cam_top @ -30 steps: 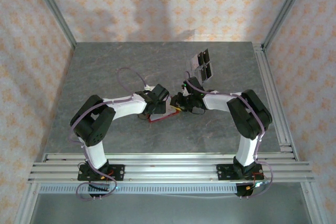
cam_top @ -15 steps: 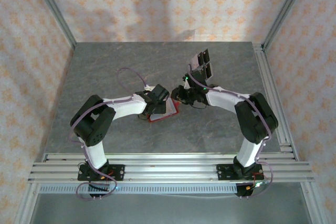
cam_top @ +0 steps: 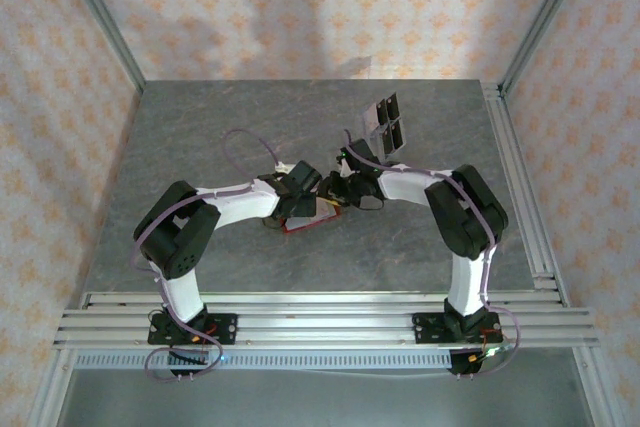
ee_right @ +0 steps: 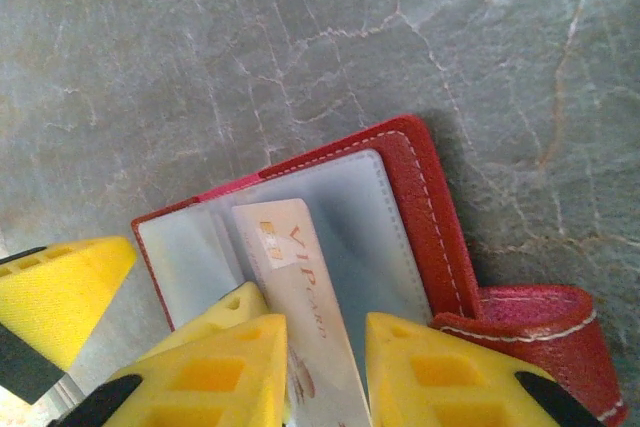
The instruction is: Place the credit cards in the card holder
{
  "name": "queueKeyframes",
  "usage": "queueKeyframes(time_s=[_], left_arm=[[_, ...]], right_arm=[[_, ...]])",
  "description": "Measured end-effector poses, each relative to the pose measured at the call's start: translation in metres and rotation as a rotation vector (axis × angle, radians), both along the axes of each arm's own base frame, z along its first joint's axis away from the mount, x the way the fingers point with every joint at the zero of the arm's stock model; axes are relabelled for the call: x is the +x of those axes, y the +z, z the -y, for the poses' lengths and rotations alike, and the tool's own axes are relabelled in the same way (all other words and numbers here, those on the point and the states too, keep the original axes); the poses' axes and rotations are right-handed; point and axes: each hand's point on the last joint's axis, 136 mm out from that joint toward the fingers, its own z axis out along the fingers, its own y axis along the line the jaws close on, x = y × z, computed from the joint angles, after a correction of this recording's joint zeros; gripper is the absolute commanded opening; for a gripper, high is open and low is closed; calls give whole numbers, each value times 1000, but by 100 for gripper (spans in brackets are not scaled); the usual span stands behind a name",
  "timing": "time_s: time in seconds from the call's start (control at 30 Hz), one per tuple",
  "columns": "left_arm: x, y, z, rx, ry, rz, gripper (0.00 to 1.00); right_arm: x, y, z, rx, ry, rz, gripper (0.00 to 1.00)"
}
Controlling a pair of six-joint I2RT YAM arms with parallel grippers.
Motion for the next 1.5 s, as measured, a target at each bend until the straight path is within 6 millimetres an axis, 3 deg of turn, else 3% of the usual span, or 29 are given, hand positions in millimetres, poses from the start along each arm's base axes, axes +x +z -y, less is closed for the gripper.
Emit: queueKeyframes(time_s=[0.23, 0.83, 1.0, 1.17, 1.3, 1.5], left_arm=[[0, 0, 0, 0, 0, 0, 100], [0, 0, 0, 2, 1, 0, 100], [0, 0, -1, 6, 2, 2, 100], [0, 0, -2, 13, 4, 4, 100], [0, 0, -2, 13, 5, 4, 100], [0, 1, -3, 14, 5, 5, 100]], right_arm=[[-1, 0, -1, 3, 8, 0, 14], [-1, -5, -2, 2, 15, -18, 14], [-2, -5, -2, 4, 24, -16, 7], [-3, -3, -4, 23, 30, -26, 17], [-4, -1, -6, 33, 36, -25, 17], [-5, 0, -8, 49, 43, -30, 4]])
